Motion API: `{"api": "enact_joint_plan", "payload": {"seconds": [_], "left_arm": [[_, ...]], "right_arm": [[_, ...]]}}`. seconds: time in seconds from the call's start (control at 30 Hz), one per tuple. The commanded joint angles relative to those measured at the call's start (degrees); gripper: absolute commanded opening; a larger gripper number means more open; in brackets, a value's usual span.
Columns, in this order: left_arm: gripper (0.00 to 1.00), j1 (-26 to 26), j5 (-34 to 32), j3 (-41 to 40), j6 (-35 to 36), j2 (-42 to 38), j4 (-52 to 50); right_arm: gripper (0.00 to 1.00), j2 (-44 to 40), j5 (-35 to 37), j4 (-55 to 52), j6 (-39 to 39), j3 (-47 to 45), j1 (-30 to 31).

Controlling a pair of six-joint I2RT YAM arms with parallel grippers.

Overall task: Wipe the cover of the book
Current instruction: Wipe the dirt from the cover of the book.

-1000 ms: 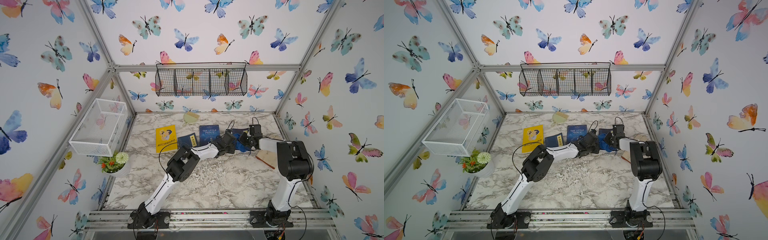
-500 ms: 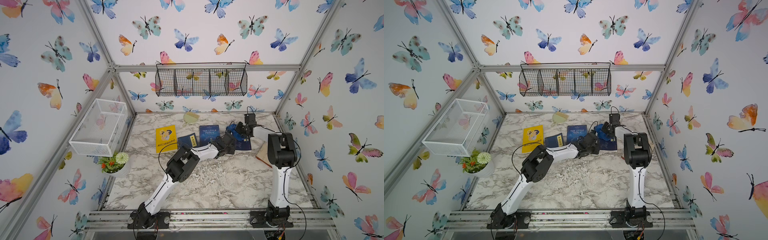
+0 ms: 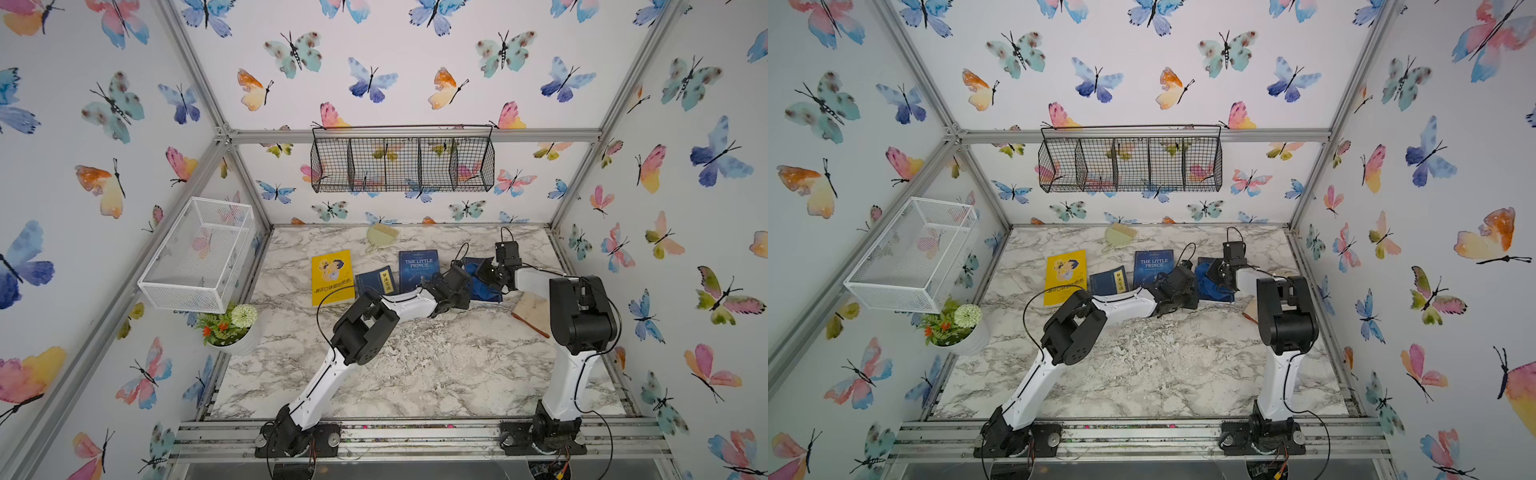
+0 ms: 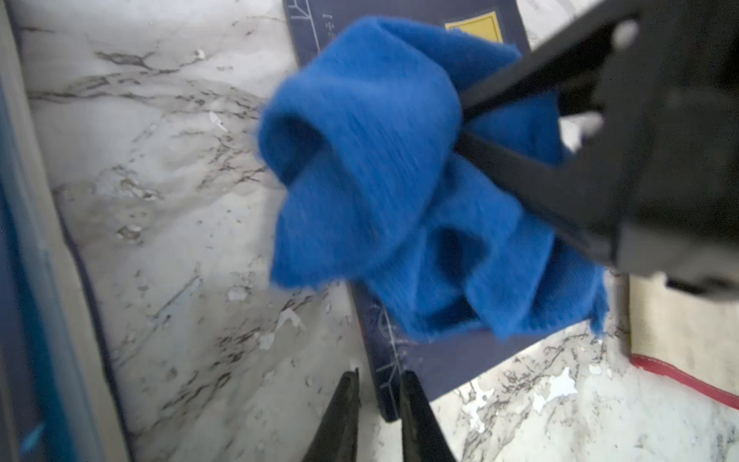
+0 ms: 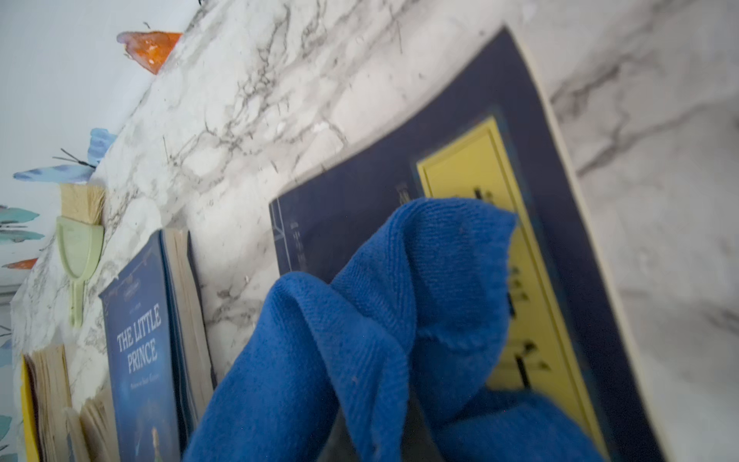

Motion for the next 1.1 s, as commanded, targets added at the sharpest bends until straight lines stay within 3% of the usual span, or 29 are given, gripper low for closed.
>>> {"api": "enact_joint_plan", "payload": {"seconds": [0.0, 0.13, 0.53, 0.8, 0.93, 1.07], "left_arm": [[0.22, -0.6, 1.1, -3.1, -0.5, 0.9, -8.8], [0.22, -0.8, 1.2, -3.4, -0.8, 1.0, -8.4], [0.22, -0.9, 1.3, -2.5, -0.5, 1.2, -8.2], [0.22, -0.9, 1.5, -2.7, -1.1, 1.1, -8.4], [0.22, -1.1, 1.5, -3.1, -1.2, 0.9, -8.4], [0.22, -1.2, 1.5, -3.0, -1.0, 0.6, -8.4]], "right_arm": [[0.04, 9.2, 3.3, -11.9, -1.5, 7.0, -0.4], [0.04, 12.2, 0.9, -13.7, -1.3, 10.7, -0.4], [0.05, -4.2, -4.1, 0.6, 1.6, -15.9, 0.8], [0.05, 4.6, 1.1, -6.9, 0.4, -1.8, 0.8], [0.05, 9.8, 0.4, -11.1, 0.0, 6.3, 0.8], [0.05, 7.0, -1.0, -8.2, 0.7, 1.2, 0.8]]}}
